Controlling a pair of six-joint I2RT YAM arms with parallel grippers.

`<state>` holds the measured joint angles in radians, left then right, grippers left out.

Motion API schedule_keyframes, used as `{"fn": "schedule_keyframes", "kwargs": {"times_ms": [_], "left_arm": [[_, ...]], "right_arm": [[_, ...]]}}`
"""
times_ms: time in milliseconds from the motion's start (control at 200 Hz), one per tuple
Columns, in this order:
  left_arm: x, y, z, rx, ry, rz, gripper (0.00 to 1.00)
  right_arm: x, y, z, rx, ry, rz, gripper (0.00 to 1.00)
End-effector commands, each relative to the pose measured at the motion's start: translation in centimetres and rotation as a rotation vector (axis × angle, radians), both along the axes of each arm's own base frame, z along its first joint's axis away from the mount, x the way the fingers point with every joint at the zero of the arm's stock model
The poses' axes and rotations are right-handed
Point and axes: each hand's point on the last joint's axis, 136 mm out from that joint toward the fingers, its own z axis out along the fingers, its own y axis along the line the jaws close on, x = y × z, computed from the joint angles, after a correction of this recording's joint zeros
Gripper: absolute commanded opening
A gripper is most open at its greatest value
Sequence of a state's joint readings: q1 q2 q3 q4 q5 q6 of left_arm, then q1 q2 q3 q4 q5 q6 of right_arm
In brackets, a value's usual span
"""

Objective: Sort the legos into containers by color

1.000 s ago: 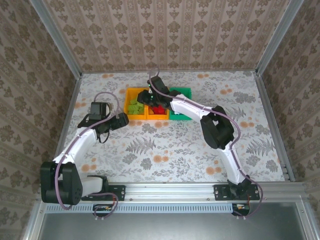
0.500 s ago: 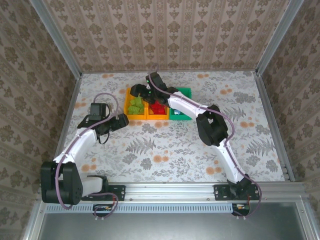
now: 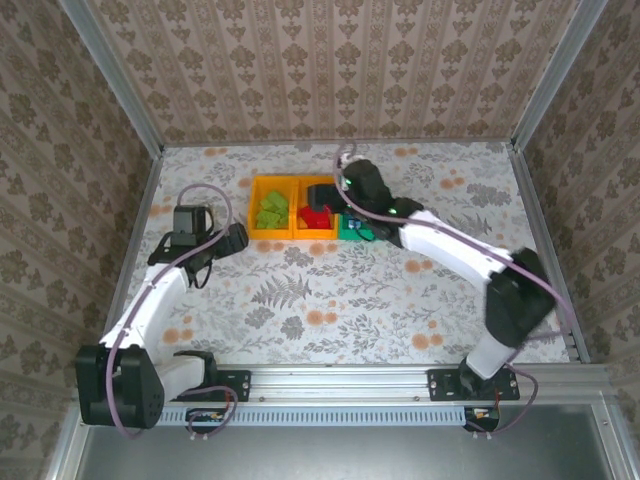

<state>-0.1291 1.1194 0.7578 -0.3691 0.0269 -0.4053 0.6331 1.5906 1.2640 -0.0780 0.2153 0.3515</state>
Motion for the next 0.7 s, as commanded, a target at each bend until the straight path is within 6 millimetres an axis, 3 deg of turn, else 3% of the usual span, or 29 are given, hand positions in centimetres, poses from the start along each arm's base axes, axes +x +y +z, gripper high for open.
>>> {"fn": "schedule_keyframes", "kwargs": {"times_ms": [0, 80, 110, 310, 470, 615, 695], "left_arm": [[0.8, 1.7, 2.1, 0.099, -0.128, 0.028, 1.00], [1.0, 2.9, 2.5, 0.159, -0.181, 0.063, 1.00], [1.1, 3.3, 2.8, 0.176, -0.203, 0.074, 1.00], [1.2, 4.8, 3.4, 0.280, -0.260, 0.108, 1.00], [1.5, 5.6, 3.2, 0.348, -0.255, 0.114, 1.00], [1.6, 5.9, 2.3, 0.396, -0.286, 0.096, 1.00], [1.4, 6.3, 1.6, 0.427, -0.304, 0.103, 1.00]], "right_arm": [[-0.4, -11.1, -1.4, -0.482, -0.105, -0.264, 1.00], [-1.8, -16.8, -3.8, -0.528, -0.043, -0.361, 1.00], [-2.5, -18.6, -3.9, -0.510, -0.067, -0.387, 1.00], [-5.2, -26.0, -7.6, -0.272, -0.158, -0.480, 1.00], [-5.2, -27.8, -9.5, -0.264, -0.166, -0.495, 1.00], [-4.0, -27.7, -11.4, -0.233, -0.156, -0.481, 1.00], [-3.5, -27.5, -11.2, -0.229, -0.180, -0.469, 1.00]]}}
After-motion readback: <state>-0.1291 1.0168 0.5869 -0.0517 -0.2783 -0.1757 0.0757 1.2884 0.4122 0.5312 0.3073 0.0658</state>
